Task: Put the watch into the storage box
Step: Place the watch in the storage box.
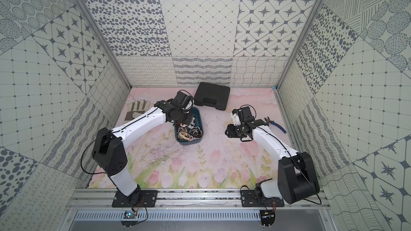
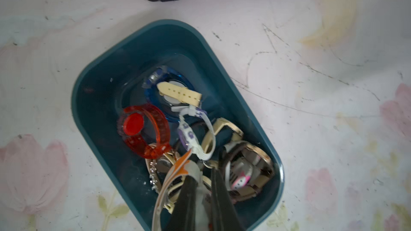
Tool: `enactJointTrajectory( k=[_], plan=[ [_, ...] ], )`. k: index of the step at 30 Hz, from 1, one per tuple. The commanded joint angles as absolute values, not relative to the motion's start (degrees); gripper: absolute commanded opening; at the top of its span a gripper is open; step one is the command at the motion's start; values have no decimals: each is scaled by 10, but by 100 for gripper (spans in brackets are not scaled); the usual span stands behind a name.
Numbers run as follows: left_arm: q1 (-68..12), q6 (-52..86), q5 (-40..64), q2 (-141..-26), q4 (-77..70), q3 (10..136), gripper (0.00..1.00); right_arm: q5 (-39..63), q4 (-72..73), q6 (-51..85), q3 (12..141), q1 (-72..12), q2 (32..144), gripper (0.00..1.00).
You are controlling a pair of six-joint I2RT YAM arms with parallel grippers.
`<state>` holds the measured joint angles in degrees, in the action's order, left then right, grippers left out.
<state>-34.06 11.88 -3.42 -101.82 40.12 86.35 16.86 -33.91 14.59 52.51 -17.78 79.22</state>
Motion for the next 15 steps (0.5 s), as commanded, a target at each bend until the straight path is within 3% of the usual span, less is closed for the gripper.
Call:
enactJointTrajectory(
  k=[1,15],
  plan=[
    [-282,116,-86,-1073,423,915,10,162,-323,139,533,-187,802,44],
    [-238,83,-79,-1234,424,1045,10,137,-328,134,536,-194,804,43]
  ],
)
